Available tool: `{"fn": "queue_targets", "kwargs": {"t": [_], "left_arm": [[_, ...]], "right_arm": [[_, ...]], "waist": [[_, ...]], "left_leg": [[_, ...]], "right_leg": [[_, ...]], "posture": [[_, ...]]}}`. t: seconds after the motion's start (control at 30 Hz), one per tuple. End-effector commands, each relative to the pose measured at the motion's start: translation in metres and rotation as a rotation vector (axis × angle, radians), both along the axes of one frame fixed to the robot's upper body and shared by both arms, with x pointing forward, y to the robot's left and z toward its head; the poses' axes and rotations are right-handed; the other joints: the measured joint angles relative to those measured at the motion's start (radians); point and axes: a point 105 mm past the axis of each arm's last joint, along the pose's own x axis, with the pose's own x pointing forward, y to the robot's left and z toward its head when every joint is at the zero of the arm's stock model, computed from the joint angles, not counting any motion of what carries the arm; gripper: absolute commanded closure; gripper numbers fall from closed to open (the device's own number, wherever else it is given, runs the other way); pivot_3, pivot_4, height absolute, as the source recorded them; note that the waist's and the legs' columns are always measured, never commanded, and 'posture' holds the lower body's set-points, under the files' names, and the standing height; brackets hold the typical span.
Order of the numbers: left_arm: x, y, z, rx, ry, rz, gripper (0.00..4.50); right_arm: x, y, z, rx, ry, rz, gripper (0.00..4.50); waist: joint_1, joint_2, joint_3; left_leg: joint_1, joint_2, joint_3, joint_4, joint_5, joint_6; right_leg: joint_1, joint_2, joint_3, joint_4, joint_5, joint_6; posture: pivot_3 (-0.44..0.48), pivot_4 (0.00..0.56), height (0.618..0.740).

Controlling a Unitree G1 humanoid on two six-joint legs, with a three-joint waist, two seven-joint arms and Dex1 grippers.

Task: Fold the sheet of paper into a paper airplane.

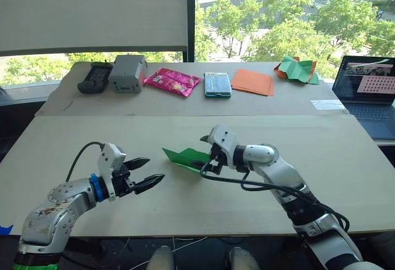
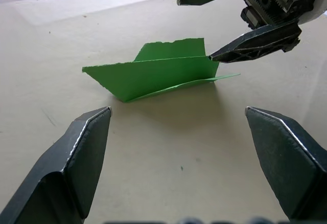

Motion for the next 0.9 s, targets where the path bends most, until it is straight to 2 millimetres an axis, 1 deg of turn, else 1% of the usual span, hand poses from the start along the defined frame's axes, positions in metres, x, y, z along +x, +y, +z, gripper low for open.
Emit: {"fn": "queue_targets", "kwargs": {"t": [0.03,0.1,0.23,0.33,0.43,0.47,0.57,0.6,0.63,0.67,0.7,0.8,0.9], "left_arm": [[0.003,0.002,0.007,0.010,-0.043,0.005,0.05],[0.005,0.001,0.008,0.012,-0.043,0.006,0.05],[0.008,-0.006,0.017,0.007,-0.050,-0.002,0.05],[0.008,-0.009,0.024,0.007,-0.054,-0.005,0.00],[0.007,-0.011,0.030,0.009,-0.055,-0.007,0.00],[0.006,-0.011,0.032,0.009,-0.055,-0.008,0.00],[0.004,-0.010,0.034,0.010,-0.052,-0.005,0.00],[0.004,-0.010,0.034,0.010,-0.050,-0.003,0.00],[0.003,-0.010,0.034,0.010,-0.050,-0.003,0.00],[0.003,-0.010,0.035,0.010,-0.050,-0.002,0.00],[0.003,-0.010,0.036,0.009,-0.051,-0.002,0.00],[0.002,-0.011,0.036,0.009,-0.049,-0.001,0.00],[0.001,-0.011,0.033,0.009,-0.045,0.002,0.00]], "right_arm": [[-0.001,0.005,0.016,0.014,-0.088,0.019,0.00],[-0.001,0.004,0.013,0.009,-0.088,0.014,0.00],[-0.001,0.003,0.006,0.013,-0.061,0.004,0.00],[0.000,0.003,0.004,0.012,-0.053,0.002,0.80],[-0.001,0.004,0.000,0.010,-0.040,0.003,1.76],[-0.001,0.004,-0.002,0.009,-0.030,0.001,2.19],[-0.002,0.004,-0.009,-0.004,-0.015,0.001,3.25],[-0.003,0.004,-0.011,-0.007,-0.009,0.002,3.54],[-0.003,0.004,-0.014,-0.010,0.000,0.001,3.94],[-0.003,0.004,-0.018,-0.014,0.011,0.002,4.26],[-0.004,0.004,-0.021,-0.024,0.016,0.004,4.48],[-0.005,0.004,-0.025,-0.028,0.028,0.006,4.48],[-0.004,0.004,-0.025,-0.028,0.023,0.001,4.48]], "waist": [[0.000,0.000,0.000],[0.000,0.000,0.000],[0.003,0.000,0.000],[0.000,0.000,0.000],[0.000,0.000,0.000],[0.000,0.000,0.000],[-0.001,0.000,0.000],[-0.001,0.000,0.000],[-0.001,0.000,0.000],[-0.002,0.000,0.000],[-0.002,0.000,0.000],[-0.002,0.000,0.000],[-0.002,0.000,0.000]], "left_leg": [[0.000,0.000,0.000,0.000,0.000,0.000],[0.000,0.000,0.000,0.000,0.000,0.000],[0.000,0.000,0.000,0.000,0.000,0.000],[0.000,0.000,0.000,0.000,0.000,0.000],[0.000,0.000,0.000,0.000,0.000,0.000],[0.000,0.000,0.000,0.000,0.000,0.000],[0.001,0.000,0.000,0.000,0.000,0.000],[0.001,0.000,0.000,0.000,0.000,0.000],[0.001,0.000,0.000,0.000,0.000,0.000],[0.001,0.000,0.000,0.000,0.000,0.000],[0.001,0.000,0.000,0.000,0.000,0.000],[0.001,0.000,0.000,0.000,0.000,0.000],[0.001,0.000,0.000,0.000,0.000,0.000]], "right_leg": [[0.000,0.000,0.000,0.000,0.000,0.000],[0.000,0.000,0.000,0.000,0.000,0.000],[0.000,0.000,0.000,0.000,0.000,0.000],[0.000,0.000,0.000,0.000,0.000,0.000],[0.001,0.000,0.000,0.000,0.000,0.000],[0.001,0.000,0.000,0.000,0.000,0.000],[0.001,0.000,0.000,0.000,0.000,0.000],[0.001,0.000,0.000,0.000,0.000,0.000],[0.001,0.000,0.000,0.000,0.000,0.000],[0.000,0.000,0.000,0.000,0.000,0.000],[0.000,0.000,0.000,0.000,0.000,0.000],[0.001,0.000,0.000,0.000,0.000,0.000],[0.001,0.000,0.000,0.000,0.000,0.000]], "posture": [[0.000,0.150,0.706],[0.000,0.150,0.706],[0.000,0.150,0.706],[0.000,0.150,0.706],[0.000,0.150,0.706],[0.000,0.150,0.706],[0.000,0.150,0.706],[0.000,0.150,0.706],[0.000,0.150,0.706],[0.000,0.150,0.706],[0.000,0.150,0.706],[0.000,0.150,0.706],[0.000,0.150,0.706]]}}
